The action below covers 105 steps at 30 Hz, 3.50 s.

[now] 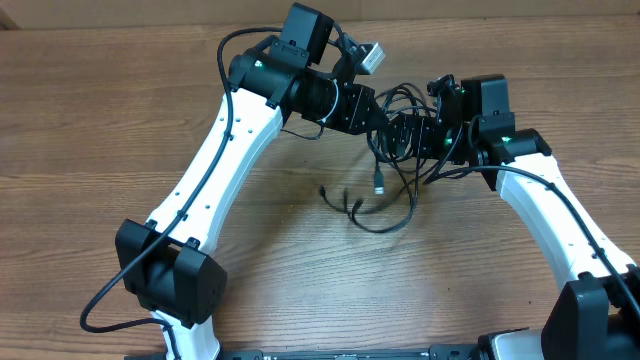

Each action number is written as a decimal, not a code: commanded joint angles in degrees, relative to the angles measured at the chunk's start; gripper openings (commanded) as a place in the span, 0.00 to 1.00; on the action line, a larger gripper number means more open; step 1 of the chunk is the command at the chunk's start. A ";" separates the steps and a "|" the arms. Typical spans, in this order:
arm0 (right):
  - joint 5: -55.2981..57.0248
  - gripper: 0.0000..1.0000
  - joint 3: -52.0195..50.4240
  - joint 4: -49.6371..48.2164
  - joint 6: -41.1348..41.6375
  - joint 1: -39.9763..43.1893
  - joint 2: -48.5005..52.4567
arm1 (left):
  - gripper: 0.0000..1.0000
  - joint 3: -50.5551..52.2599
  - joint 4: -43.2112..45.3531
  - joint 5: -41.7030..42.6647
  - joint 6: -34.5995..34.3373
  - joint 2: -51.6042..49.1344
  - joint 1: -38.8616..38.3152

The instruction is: Untangle cables

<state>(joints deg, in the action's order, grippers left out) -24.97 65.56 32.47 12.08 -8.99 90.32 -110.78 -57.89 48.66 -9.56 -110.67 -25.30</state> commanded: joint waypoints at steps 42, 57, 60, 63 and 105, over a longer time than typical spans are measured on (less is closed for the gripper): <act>6.05 1.00 0.09 2.54 -0.11 0.07 0.11 | 0.97 -0.94 -13.27 -23.96 0.96 1.29 11.82; 5.86 1.00 0.09 2.84 -0.09 0.04 0.11 | 1.00 9.81 -0.13 -47.23 -9.92 0.94 2.05; 5.84 1.00 0.09 2.75 -0.07 0.04 0.11 | 1.00 13.86 3.48 -47.21 -11.47 0.22 1.99; 5.84 1.00 0.09 2.78 -0.07 0.04 0.11 | 1.00 16.98 6.32 -47.17 -12.39 -1.18 2.01; 5.84 1.00 0.09 2.82 -0.09 0.04 0.11 | 0.93 24.85 16.74 -45.24 -18.16 -12.81 -0.90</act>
<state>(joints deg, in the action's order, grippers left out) -19.27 65.56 35.55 12.14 -9.08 90.39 -88.12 -41.04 3.14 -26.22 -122.58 -25.61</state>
